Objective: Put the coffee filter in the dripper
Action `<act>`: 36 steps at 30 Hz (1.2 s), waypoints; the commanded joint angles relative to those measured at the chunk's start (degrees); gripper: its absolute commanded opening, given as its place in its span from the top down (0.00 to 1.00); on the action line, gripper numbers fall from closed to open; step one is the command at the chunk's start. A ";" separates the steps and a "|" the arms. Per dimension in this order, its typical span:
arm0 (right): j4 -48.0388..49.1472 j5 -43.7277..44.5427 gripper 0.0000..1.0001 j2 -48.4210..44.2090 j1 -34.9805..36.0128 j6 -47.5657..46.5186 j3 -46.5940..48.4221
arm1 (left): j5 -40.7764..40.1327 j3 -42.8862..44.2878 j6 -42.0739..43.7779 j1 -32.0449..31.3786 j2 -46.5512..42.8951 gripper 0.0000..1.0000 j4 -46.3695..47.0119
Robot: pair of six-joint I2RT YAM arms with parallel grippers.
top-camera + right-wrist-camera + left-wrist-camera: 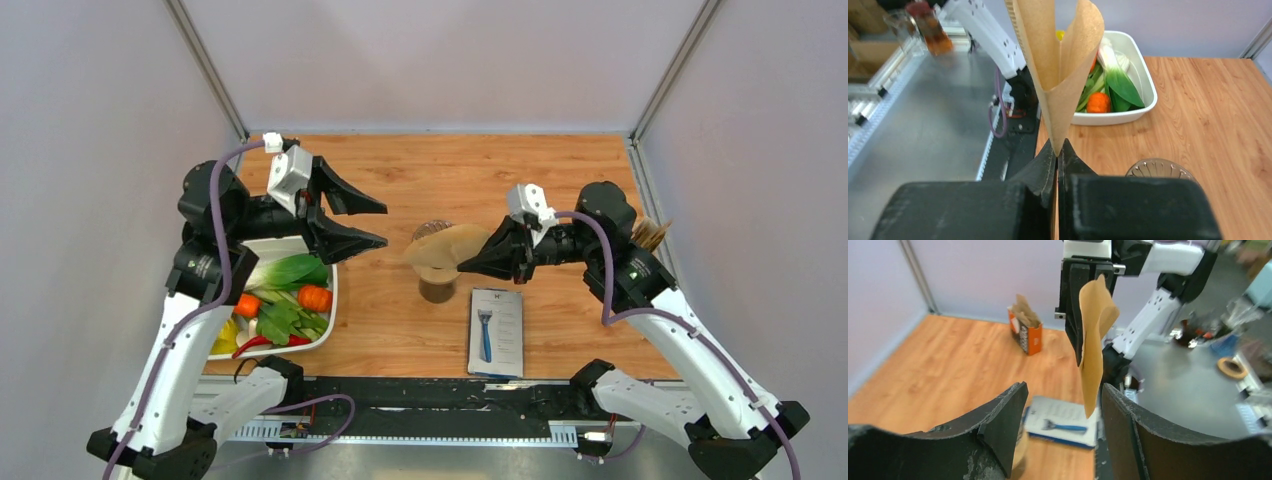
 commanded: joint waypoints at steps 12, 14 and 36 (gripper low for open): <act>-25.08 3.07 1.00 2.78 5.75 -40.79 8.86 | -14.12 12.05 36.35 -14.37 4.42 0.40 -36.32; -25.42 3.89 1.00 2.80 6.20 -41.51 8.93 | -15.03 12.53 36.21 -15.31 5.06 0.42 -36.28; -24.05 9.39 1.00 0.69 7.14 -40.11 7.95 | -13.71 15.97 34.58 -14.48 6.48 0.39 -37.42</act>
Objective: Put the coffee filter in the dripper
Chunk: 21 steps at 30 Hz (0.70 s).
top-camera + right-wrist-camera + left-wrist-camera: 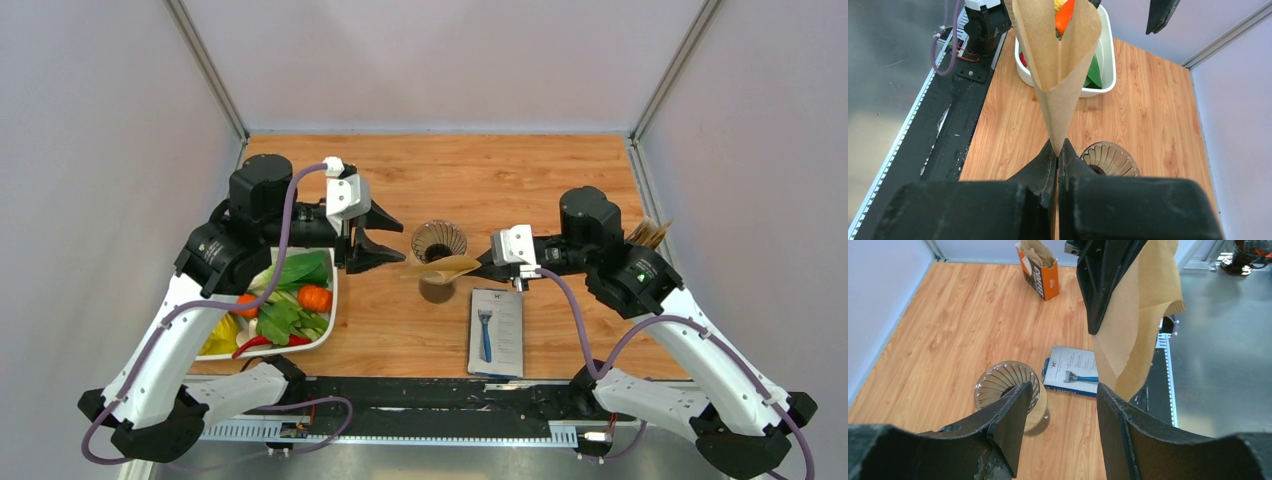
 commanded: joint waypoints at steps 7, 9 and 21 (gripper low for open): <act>1.15 0.88 1.00 -0.81 0.39 -0.31 0.94 | 6.71 1.88 -0.79 0.13 0.57 0.39 -0.29; 1.21 1.10 1.00 -0.64 0.36 0.03 1.00 | 6.55 1.70 -0.50 -0.21 0.69 0.39 -0.25; 1.94 0.77 1.00 -0.42 0.45 0.09 1.13 | -0.27 -0.31 -1.05 -2.92 1.38 0.49 2.72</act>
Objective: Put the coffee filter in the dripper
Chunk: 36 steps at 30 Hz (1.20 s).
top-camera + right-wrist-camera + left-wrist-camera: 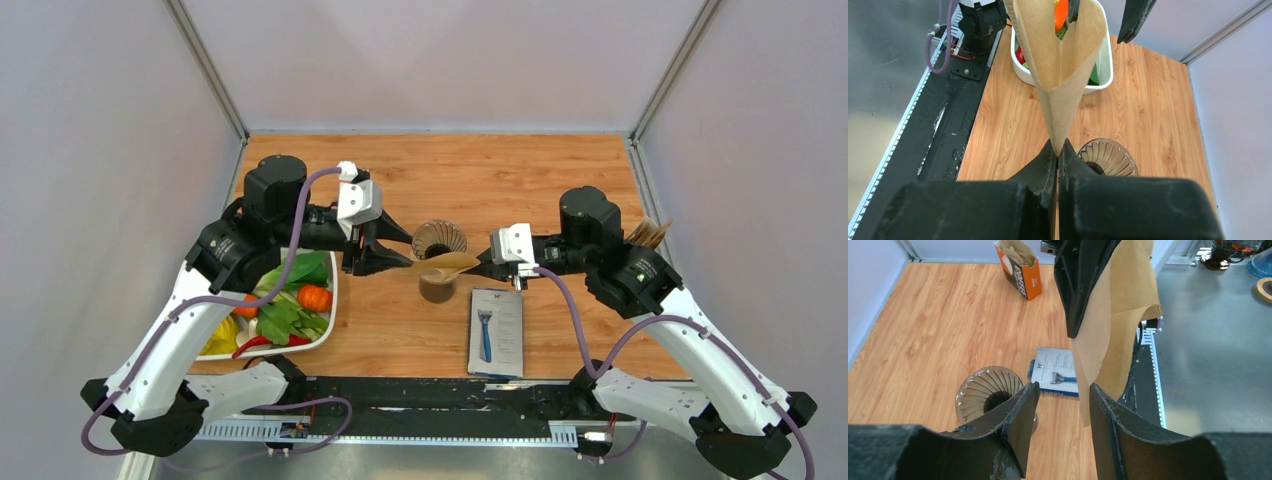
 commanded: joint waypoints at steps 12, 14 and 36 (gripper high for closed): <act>2.31 1.17 0.96 0.09 1.00 0.46 1.17 | -4.86 -1.61 -1.39 -1.68 1.47 0.54 3.61; 2.40 1.64 0.96 0.30 1.22 0.67 1.39 | -4.86 -1.80 -1.35 -2.16 1.79 0.52 3.84; 2.15 0.66 0.00 -1.93 1.70 15.71 0.62 | 2.74 -2.78 7.59 -2.61 1.22 1.00 6.29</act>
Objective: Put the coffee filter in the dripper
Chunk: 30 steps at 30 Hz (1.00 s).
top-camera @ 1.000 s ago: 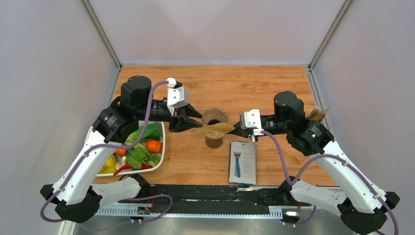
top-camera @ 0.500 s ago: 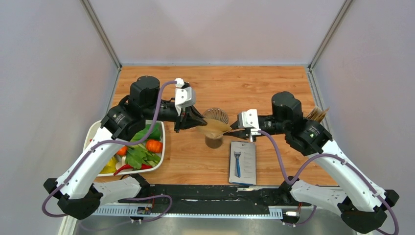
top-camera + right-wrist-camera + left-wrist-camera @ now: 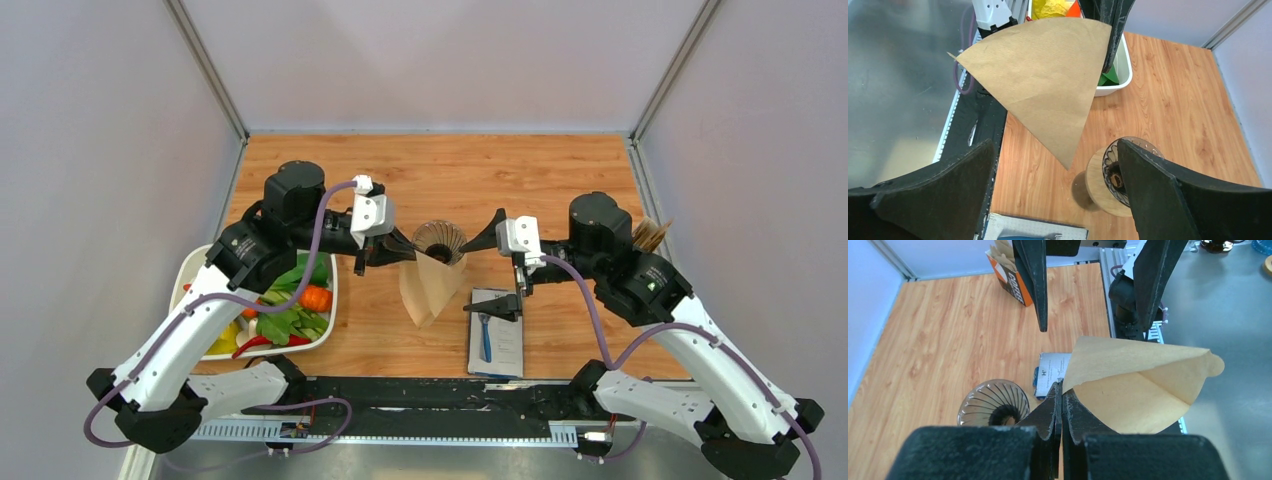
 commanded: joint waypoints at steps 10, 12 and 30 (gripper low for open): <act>1.68 2.67 0.00 4.24 0.83 2.66 2.09 | 2.45 5.47 -3.41 -0.67 3.62 1.00 1.01; 1.73 3.31 0.02 4.89 1.36 1.78 2.58 | 2.37 5.78 -4.04 -0.97 4.08 1.00 0.98; 1.32 2.58 0.52 5.59 2.51 -0.14 2.85 | 1.00 5.16 -10.83 -1.69 5.00 1.00 2.85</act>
